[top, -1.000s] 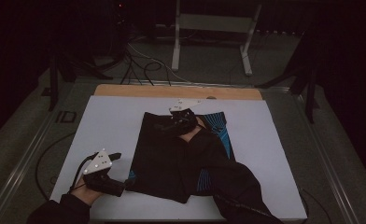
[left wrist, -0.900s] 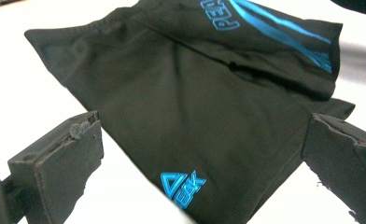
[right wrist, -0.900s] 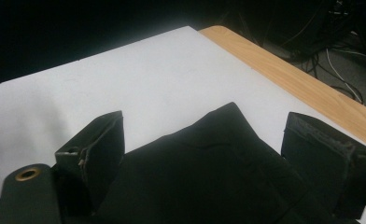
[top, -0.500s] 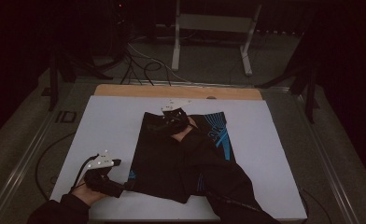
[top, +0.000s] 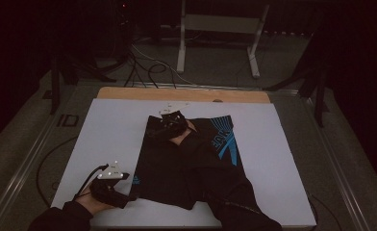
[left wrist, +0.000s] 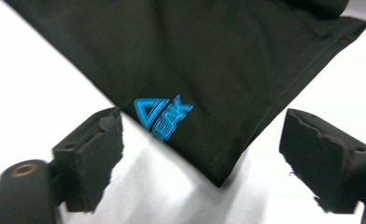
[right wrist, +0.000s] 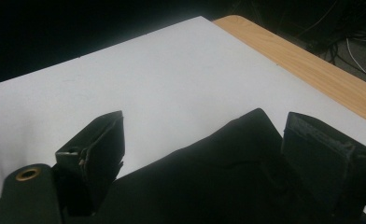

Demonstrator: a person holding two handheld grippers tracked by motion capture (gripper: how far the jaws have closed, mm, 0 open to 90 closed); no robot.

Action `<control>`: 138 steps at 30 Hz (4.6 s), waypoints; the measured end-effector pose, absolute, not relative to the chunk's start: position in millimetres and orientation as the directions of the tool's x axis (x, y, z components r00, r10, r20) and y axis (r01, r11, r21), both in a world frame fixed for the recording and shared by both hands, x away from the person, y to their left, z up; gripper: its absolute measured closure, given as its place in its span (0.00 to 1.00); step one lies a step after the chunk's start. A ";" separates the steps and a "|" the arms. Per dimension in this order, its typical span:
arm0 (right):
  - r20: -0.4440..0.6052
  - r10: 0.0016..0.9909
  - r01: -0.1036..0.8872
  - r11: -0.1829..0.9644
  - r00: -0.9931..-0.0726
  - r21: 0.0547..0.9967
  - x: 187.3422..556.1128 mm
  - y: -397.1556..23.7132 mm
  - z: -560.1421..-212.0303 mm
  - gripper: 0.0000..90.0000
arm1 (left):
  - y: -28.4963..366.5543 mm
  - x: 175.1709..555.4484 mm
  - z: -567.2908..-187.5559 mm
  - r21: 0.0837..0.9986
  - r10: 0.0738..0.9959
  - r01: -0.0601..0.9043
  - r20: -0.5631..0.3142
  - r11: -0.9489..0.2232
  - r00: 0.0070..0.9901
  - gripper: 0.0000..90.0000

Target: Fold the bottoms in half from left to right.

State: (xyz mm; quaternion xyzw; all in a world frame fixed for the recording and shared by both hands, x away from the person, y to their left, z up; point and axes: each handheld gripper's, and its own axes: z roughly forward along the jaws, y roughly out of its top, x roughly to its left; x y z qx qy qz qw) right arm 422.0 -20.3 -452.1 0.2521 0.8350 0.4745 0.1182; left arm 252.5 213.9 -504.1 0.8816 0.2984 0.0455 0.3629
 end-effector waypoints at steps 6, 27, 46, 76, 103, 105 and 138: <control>0.046 0.529 0.313 0.426 -0.847 0.849 423.1 -17.5 -454.4 0.15 | 211.4 250.4 -505.8 0.651 0.534 0.478 -0.130 -0.589 0.835 0.28; 0.059 0.529 0.326 0.429 -0.847 0.842 427.4 -11.5 -461.6 0.15 | 204.3 248.7 -510.5 0.613 0.554 0.463 -0.050 -0.640 0.831 0.58; 0.076 0.529 0.341 0.423 -0.845 0.839 430.8 -3.9 -467.2 0.15 | 194.2 244.9 -502.7 0.629 0.547 0.459 -0.063 -0.628 0.835 0.95; 0.064 0.683 0.453 0.408 -0.728 0.793 454.2 24.1 -491.2 0.15 | 196.3 243.2 -494.2 0.662 0.552 0.448 -0.061 -0.601 0.832 0.95; 0.017 0.814 0.603 0.416 -0.581 0.681 472.7 62.6 -512.6 0.52 | 196.8 243.5 -494.7 0.664 0.545 0.446 -0.069 -0.600 0.836 0.95; 0.009 0.813 0.606 0.427 -0.582 0.672 473.9 63.4 -514.3 0.53 | 197.0 244.0 -494.6 0.663 0.544 0.447 -0.071 -0.601 0.836 0.95; -0.028 0.779 0.591 0.498 -0.627 0.635 476.5 56.0 -507.8 0.99 | 194.1 243.8 -492.3 0.670 0.543 0.443 -0.071 -0.596 0.837 0.95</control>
